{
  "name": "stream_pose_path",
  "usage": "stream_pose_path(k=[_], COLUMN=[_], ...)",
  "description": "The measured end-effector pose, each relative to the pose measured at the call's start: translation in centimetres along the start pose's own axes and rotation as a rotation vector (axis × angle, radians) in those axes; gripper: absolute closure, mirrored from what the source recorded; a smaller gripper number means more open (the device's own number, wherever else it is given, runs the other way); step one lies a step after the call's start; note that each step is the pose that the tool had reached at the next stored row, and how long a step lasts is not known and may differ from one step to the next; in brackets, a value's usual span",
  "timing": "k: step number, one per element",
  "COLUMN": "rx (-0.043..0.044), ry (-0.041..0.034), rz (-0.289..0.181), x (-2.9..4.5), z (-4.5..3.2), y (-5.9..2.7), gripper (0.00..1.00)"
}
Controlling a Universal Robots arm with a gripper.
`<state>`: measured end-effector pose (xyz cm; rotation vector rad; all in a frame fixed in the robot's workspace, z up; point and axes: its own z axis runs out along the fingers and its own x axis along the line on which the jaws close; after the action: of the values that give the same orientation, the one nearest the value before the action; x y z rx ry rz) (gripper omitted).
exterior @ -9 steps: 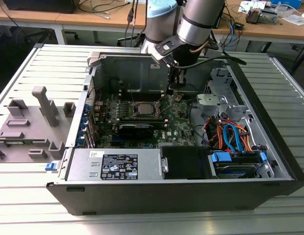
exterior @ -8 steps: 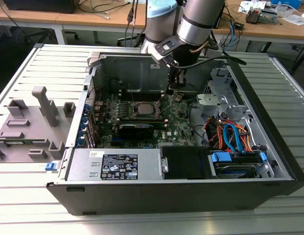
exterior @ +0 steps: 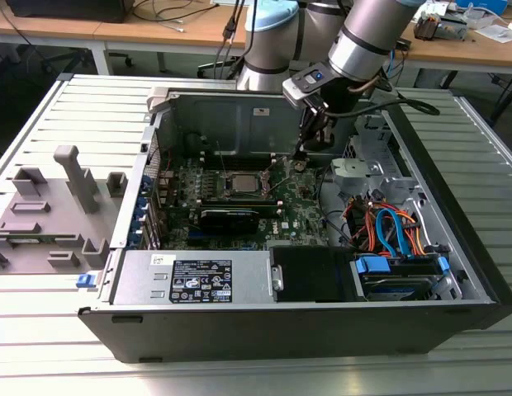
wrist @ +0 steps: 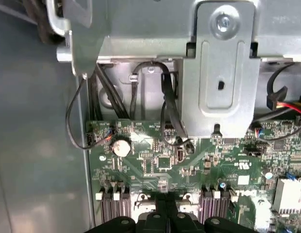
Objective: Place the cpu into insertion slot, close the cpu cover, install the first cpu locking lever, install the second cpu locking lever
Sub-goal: 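Close the cpu cover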
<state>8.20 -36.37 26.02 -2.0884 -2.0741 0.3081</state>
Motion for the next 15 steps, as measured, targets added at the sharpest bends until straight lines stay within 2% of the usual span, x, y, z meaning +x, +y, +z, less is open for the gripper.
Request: stream_pose_path(k=[10,14,15], rx=[0.001,0.0008,-0.0011], ry=[0.0001,0.0,-0.0001], rz=[0.0,0.0,0.0], x=[-0.02,-0.14,-0.15], z=[1.8,2.48,2.66], y=[0.65,-0.71,-1.38], gripper=[0.89,0.89,0.89])
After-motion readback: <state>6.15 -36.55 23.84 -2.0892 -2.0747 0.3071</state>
